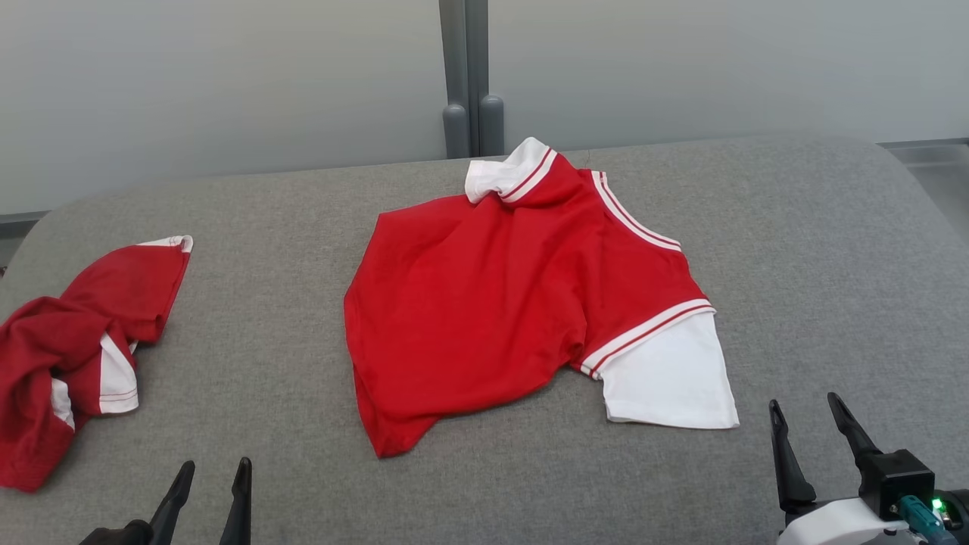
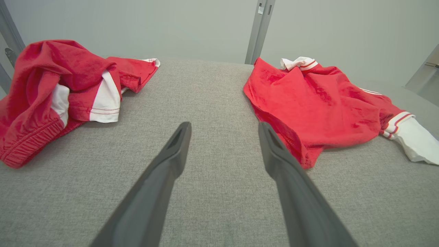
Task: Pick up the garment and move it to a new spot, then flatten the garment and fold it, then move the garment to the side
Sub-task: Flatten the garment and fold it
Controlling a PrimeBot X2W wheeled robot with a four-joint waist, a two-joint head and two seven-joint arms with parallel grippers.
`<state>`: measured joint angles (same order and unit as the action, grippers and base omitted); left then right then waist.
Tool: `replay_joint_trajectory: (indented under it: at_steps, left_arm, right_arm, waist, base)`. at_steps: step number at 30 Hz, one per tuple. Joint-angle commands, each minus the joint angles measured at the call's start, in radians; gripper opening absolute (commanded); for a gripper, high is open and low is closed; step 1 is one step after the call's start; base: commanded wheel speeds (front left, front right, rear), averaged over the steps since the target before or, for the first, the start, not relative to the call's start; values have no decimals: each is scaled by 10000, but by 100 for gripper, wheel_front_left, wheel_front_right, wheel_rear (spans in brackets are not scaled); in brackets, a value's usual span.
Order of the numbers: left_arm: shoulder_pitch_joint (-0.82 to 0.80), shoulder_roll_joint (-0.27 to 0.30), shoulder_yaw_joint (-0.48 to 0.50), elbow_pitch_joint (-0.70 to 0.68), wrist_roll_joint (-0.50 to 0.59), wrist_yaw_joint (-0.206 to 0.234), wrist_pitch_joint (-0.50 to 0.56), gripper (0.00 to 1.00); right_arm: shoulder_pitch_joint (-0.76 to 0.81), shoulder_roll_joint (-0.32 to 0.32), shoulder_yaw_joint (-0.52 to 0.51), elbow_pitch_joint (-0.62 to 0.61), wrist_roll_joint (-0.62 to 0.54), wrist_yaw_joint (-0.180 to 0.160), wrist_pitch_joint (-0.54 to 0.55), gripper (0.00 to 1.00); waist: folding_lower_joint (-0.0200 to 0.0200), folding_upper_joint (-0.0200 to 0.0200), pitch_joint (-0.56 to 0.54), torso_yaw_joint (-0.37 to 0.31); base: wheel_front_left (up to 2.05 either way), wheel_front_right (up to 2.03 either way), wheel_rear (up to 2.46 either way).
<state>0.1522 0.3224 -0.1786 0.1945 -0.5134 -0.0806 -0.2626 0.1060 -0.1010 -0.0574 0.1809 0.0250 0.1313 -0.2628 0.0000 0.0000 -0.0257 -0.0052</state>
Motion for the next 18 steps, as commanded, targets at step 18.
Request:
replay_joint_trajectory:
  at_steps: [18]
  left_arm:
    - [-125,-712,858,227,873,-498,-26,100]
  right_arm:
    - [-350,107,207,-266,126,-11,-32,100]
  waist:
    - [0,0,181,-222]
  base:
    - [0,0,0]
